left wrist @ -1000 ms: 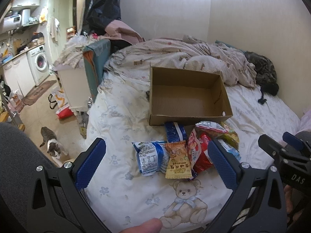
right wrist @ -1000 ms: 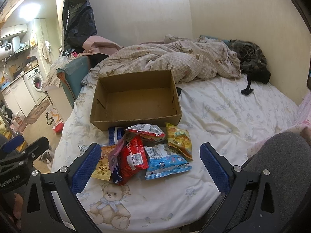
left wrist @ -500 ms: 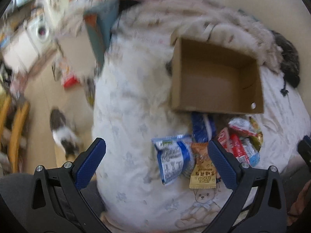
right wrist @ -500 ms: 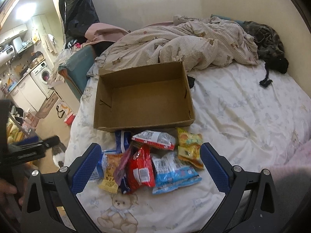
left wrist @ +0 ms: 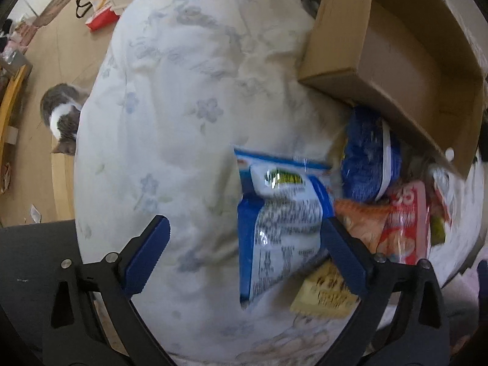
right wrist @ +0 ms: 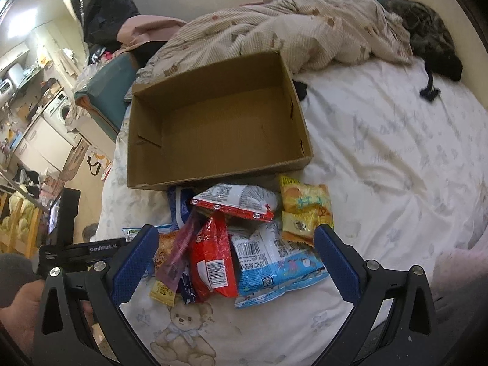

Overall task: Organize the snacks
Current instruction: 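Grasp the blue-white chip bag with the left gripper and lift it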

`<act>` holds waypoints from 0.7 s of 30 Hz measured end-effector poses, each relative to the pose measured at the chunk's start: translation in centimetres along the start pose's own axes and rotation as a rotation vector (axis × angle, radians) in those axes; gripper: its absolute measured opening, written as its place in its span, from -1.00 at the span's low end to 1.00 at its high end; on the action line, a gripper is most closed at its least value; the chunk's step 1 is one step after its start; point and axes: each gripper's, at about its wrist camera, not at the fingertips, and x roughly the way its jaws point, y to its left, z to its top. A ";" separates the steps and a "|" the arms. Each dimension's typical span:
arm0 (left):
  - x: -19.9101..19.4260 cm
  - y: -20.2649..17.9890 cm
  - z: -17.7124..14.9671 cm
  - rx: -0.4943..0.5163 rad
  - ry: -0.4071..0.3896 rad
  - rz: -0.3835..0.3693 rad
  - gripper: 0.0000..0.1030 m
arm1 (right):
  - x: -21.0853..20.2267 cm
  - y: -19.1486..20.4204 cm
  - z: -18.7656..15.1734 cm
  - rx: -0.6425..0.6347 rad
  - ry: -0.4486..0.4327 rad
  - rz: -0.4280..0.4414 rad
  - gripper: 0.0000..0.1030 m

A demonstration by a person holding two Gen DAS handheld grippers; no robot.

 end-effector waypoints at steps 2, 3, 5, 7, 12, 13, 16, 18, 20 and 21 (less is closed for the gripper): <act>0.0 -0.3 0.1 0.025 -0.033 0.031 0.80 | 0.3 -0.4 0.1 0.017 0.006 0.004 1.00; 0.6 -0.2 -0.1 0.030 -0.010 0.037 0.71 | 0.4 -0.6 0.1 0.024 0.009 0.004 1.00; 1.1 0.3 -0.2 -0.020 0.023 -0.021 0.69 | 0.7 -0.9 0.2 0.034 0.013 0.001 1.00; 0.1 0.4 -0.1 -0.042 0.037 -0.043 0.62 | 0.9 -1.1 0.4 0.042 0.018 0.001 1.00; -1.2 -0.5 -0.5 -0.011 0.040 -0.083 0.62 | 1.2 -1.5 0.6 0.070 0.021 0.008 1.00; -1.1 -0.4 -0.6 -0.020 0.043 -0.091 0.62 | 1.3 -1.4 0.6 0.072 0.024 0.009 1.00; 0.0 -0.1 -0.9 -0.024 0.076 -0.097 0.62 | 1.6 -1.2 0.5 0.066 0.033 0.010 1.00; 0.7 -0.1 -1.0 -0.017 0.086 -0.119 0.62 | 1.7 -0.9 0.4 0.055 0.036 0.008 1.00; 1.7 0.5 0.2 -0.001 0.074 -0.129 0.30 | 1.8 -0.7 0.4 0.044 0.039 0.006 1.00; 1.5 0.2 0.2 0.009 0.070 -0.156 0.11 | 1.9 -0.6 0.4 0.036 0.041 0.005 1.00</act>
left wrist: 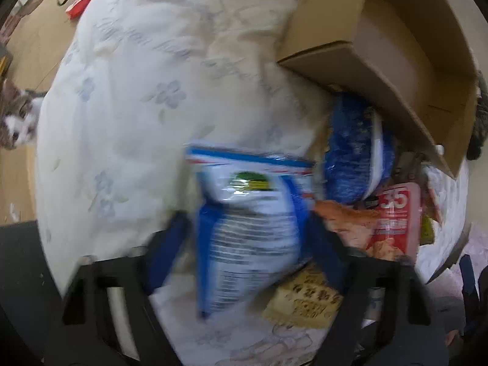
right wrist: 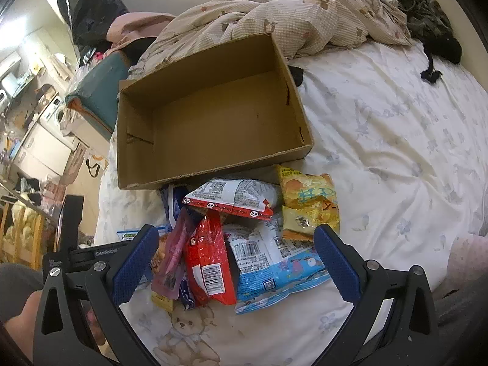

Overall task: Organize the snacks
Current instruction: 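Grasp the blue-white chip bag with the left gripper and lift it, then carry the chip bag to the box with left gripper while right carries sausage packet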

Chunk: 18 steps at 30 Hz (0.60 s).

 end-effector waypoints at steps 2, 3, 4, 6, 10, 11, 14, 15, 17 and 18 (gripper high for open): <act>-0.1 -0.5 0.2 0.014 0.002 0.000 -0.05 | 0.1 0.2 0.0 -0.014 0.002 -0.004 1.00; -0.2 -0.9 0.0 0.038 -0.003 0.010 -0.09 | 0.2 0.2 -0.1 -0.019 0.006 -0.004 1.00; -0.7 -1.2 -0.1 0.065 -0.009 0.019 -0.11 | 0.3 0.2 -0.1 -0.025 0.017 0.001 1.00; -1.1 -1.2 -0.4 0.058 -0.016 0.023 -0.14 | 0.6 0.4 -0.3 -0.026 0.057 0.040 1.00; -4.6 0.3 0.3 0.057 -0.093 0.054 -0.14 | 1.4 1.3 -0.3 -0.002 0.181 0.177 0.58; -5.6 0.4 0.0 0.058 -0.108 0.053 -0.14 | 1.8 1.8 -0.4 0.001 0.206 0.185 0.41; -8.4 0.6 0.0 0.056 -0.144 0.026 -0.14 | 3.6 3.4 -0.4 0.018 0.299 0.213 0.10; -8.0 0.7 -0.5 0.061 -0.154 0.030 -0.14 | 4.3 4.0 -0.4 0.017 0.325 0.207 0.07; -9.3 1.1 -0.6 0.067 -0.168 0.036 -0.14 | 5.5 5.2 -0.6 -0.001 0.365 0.176 0.01; -9.3 1.1 -0.7 0.068 -0.170 0.031 -0.14 | 6.2 5.7 -0.9 -0.012 0.383 0.161 0.00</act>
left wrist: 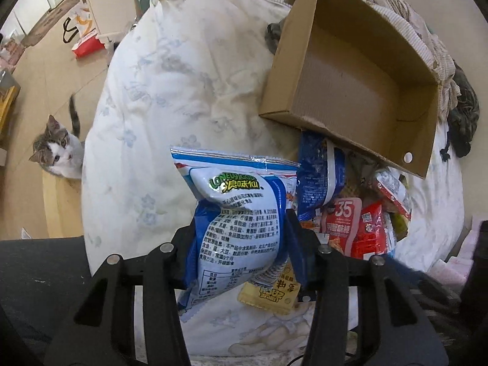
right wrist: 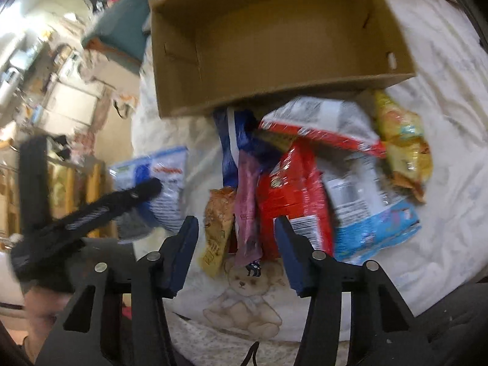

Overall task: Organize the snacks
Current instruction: 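Carry the chip bag to the box with left gripper while right carries sausage packet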

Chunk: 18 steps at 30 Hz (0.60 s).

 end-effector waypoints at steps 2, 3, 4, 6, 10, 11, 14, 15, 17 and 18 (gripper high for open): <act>-0.4 -0.1 -0.2 0.005 0.002 -0.015 -0.14 | 1.6 0.5 -0.3 -0.002 0.042 -0.029 -0.10; 0.1 -0.5 -0.3 0.009 0.000 -0.017 -0.14 | 2.5 0.6 -0.5 0.000 0.063 -0.045 -0.14; -0.2 -0.5 -0.1 0.015 -0.003 -0.023 -0.14 | 3.0 0.8 -0.7 -0.003 0.070 -0.059 -0.23; -0.4 -1.5 -0.5 0.027 -0.006 -0.034 -0.14 | 4.0 1.0 -0.9 -0.014 0.080 -0.097 -0.39; -0.1 -2.6 -0.3 0.059 -0.024 -0.022 -0.14 | 4.2 1.5 -1.4 -0.033 0.051 -0.165 -0.98; -0.1 -2.6 -0.4 0.066 -0.031 -0.018 -0.14 | 3.7 1.6 -1.4 -0.036 0.039 -0.162 -0.99; -0.2 -2.6 -0.3 0.077 -0.046 -0.003 -0.14 | 1.1 1.1 -1.7 -0.027 -0.017 -0.110 -1.00; -0.2 -2.6 -0.3 0.077 -0.051 0.001 -0.14 | 0.3 0.8 -1.7 -0.019 -0.031 -0.089 -1.00; -0.3 -2.7 -0.4 0.077 -0.061 -0.003 -0.14 | -1.8 0.3 -1.4 0.000 -0.062 -0.034 -1.00; -0.5 -2.9 -0.4 0.080 -0.071 -0.007 -0.14 | -2.9 0.0 -1.4 0.005 -0.083 -0.009 -1.00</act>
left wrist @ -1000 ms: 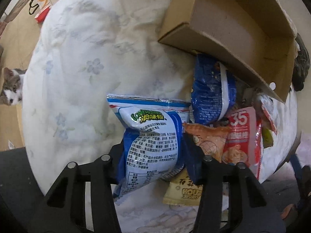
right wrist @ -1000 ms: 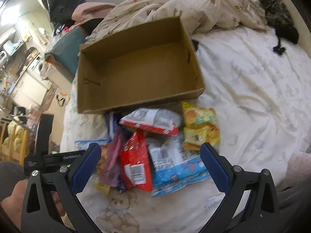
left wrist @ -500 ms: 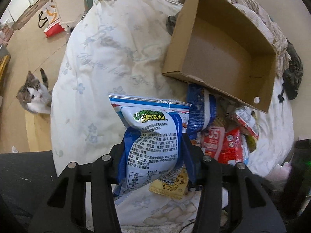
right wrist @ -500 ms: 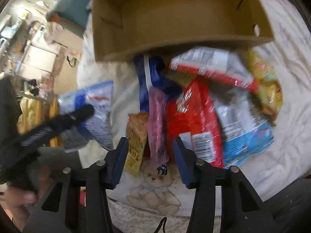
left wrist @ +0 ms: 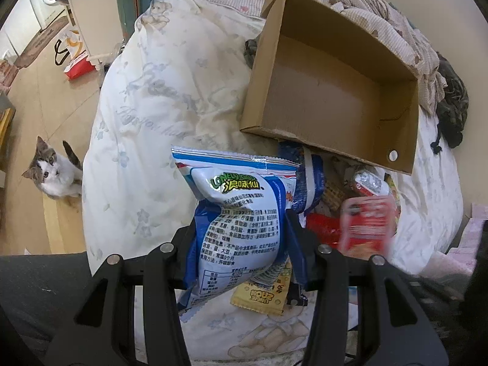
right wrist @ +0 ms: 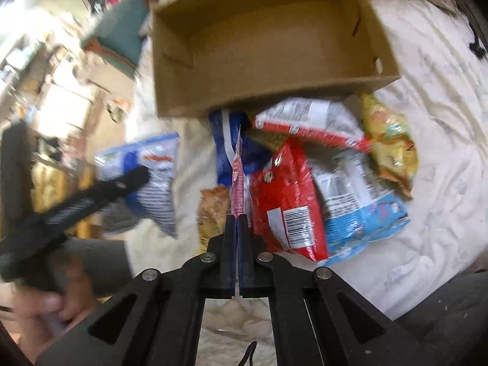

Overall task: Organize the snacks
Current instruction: 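Carry the chip bag to the box with left gripper while right carries sausage packet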

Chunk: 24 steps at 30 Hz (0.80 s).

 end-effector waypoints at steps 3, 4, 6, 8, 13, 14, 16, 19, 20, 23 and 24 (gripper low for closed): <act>-0.6 -1.0 0.0 0.042 -0.033 0.012 -0.15 | -3.3 -1.1 0.4 0.012 -0.081 0.064 -1.00; -0.9 -1.7 0.1 0.072 -0.049 0.019 -0.15 | -4.2 -1.3 0.7 0.017 -0.102 0.076 -1.00; -1.4 -2.7 0.4 0.099 -0.062 0.016 -0.15 | -5.7 -1.9 1.3 0.022 -0.140 0.093 -1.00; -1.9 -3.5 1.0 0.114 -0.076 0.008 -0.15 | -7.1 -2.4 1.6 0.029 -0.175 0.108 -1.00; -3.3 -5.4 3.7 0.144 -0.125 0.007 -0.15 | -8.2 -4.3 3.6 0.036 -0.230 0.110 -1.00; -3.4 -5.8 4.4 0.151 -0.128 0.003 -0.15 | -8.2 -4.6 4.3 0.040 -0.236 0.110 -1.00; -3.5 -6.6 5.9 0.170 -0.143 0.003 -0.15 | -8.2 -5.1 6.0 0.042 -0.247 0.115 -1.00; -2.8 -7.8 8.1 0.193 -0.151 0.006 -0.15 | -7.6 -5.6 8.1 0.045 -0.259 0.116 -1.00; -2.5 -8.1 8.7 0.198 -0.150 0.003 -0.15 | -7.2 -5.9 8.9 0.048 -0.264 0.119 -1.00; -1.1 -9.0 10.4 0.221 -0.150 0.012 -0.15 | -6.3 -6.5 10.8 0.057 -0.263 0.116 -1.00; -0.3 -9.5 10.8 0.238 -0.155 0.021 -0.15 | -5.7 -6.7 11.5 0.061 -0.260 0.117 -1.00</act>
